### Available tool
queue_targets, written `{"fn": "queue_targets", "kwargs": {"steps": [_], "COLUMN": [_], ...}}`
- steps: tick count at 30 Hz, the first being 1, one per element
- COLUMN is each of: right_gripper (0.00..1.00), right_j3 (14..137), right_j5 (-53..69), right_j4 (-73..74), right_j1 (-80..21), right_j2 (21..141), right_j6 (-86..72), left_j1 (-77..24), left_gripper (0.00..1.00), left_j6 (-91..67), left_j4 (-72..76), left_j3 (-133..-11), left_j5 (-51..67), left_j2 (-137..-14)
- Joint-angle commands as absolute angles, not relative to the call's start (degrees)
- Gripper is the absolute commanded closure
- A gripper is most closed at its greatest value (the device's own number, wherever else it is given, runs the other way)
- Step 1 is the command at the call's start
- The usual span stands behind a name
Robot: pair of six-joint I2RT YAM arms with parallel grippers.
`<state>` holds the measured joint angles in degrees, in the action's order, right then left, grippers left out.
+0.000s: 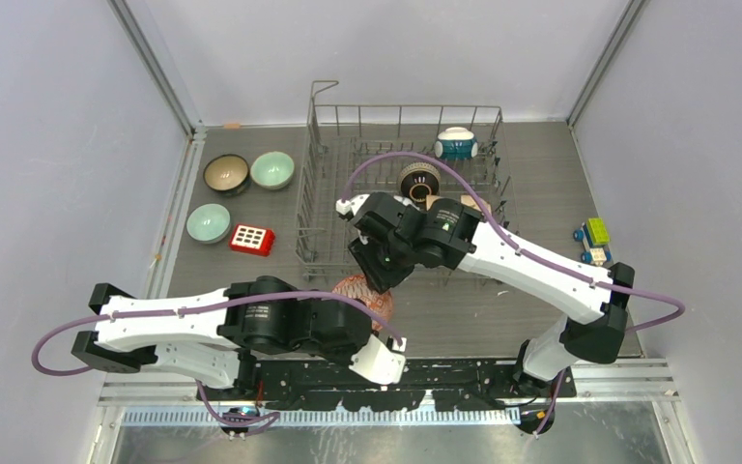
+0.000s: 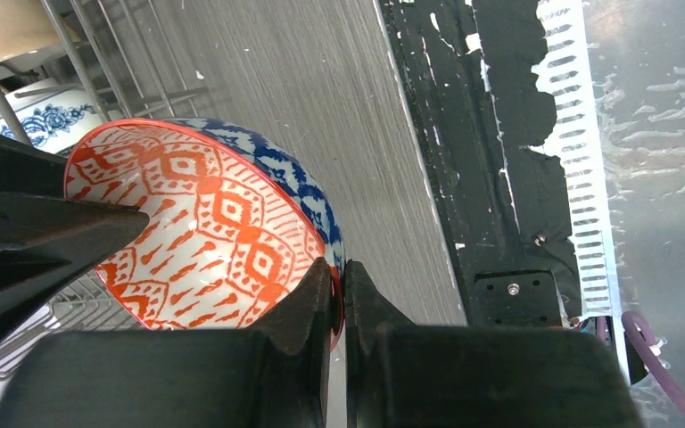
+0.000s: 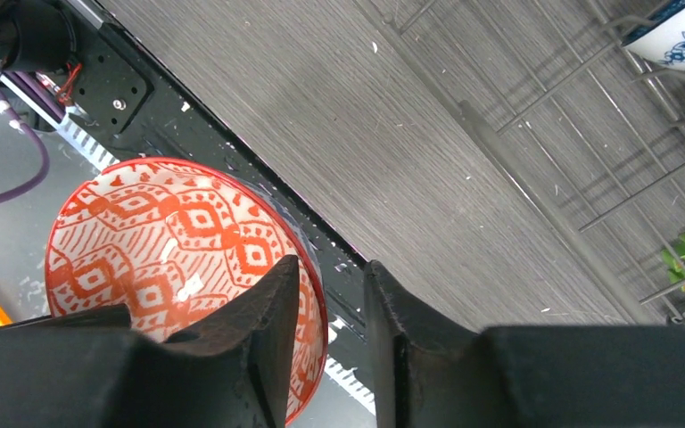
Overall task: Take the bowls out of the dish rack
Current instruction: Place the bowl at the center of the board.
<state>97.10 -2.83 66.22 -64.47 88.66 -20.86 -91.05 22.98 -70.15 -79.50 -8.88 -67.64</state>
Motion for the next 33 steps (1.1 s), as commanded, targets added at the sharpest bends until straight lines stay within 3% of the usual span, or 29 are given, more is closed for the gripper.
{"fn": "queue_targets", "kwargs": {"steps": [1, 6, 10, 17, 18, 21, 24, 25, 26, 33], "right_gripper": [0.66, 0.78, 0.98, 0.99, 0.99, 0.99, 0.99, 0.99, 0.99, 0.99], "right_j3": [96.70, 95.93, 95.72, 93.84, 93.57, 93.22, 92.79, 92.55, 92.24, 89.61], "right_j5": [-4.10, -4.56, -4.01, -4.75, -5.15, -6.18, -7.29, -7.76, -8.29, -11.68], "right_j4": [64.53, 64.46, 64.36, 61.90, 61.47, 61.05, 60.62, 60.61, 60.54, 60.67], "right_j1": [-65.24, -65.67, -65.81, -65.86, -65.85, -65.86, -65.88, -65.90, -65.89, -65.81], "right_j2": [87.99, 87.51, 87.08, 84.44, 84.00, 82.94, 81.81, 81.42, 80.85, 75.19], "right_j6": [-19.95, -19.95, -20.47, -22.24, -22.53, -23.21, -23.78, -23.79, -23.76, -22.44], "left_j1": [-91.35, -91.32, -91.37, -91.37, -91.32, -91.39, -91.33, -91.32, -91.40, -91.34], "left_gripper": [1.00, 1.00, 1.00, 0.95, 0.88, 0.54, 0.30, 0.20, 0.03, 0.00], "left_j6": [23.38, 22.59, 21.60, 20.64, 20.42, 19.14, 17.17, 16.66, 16.36, 14.49], "left_j4": [-69.08, -68.57, -68.32, -65.10, -64.78, -64.01, -62.74, -62.09, -61.41, -53.68], "left_j3": [-82.09, -82.26, -82.85, -81.52, -81.22, -80.64, -80.68, -80.58, -80.40, -76.34], "left_j5": [-8.88, -8.27, -8.62, -11.13, -11.39, -12.18, -11.78, -11.48, -11.50, -15.51], "left_j2": [-67.20, -67.25, -67.00, -65.10, -64.85, -64.12, -63.08, -62.34, -61.79, -56.32]}}
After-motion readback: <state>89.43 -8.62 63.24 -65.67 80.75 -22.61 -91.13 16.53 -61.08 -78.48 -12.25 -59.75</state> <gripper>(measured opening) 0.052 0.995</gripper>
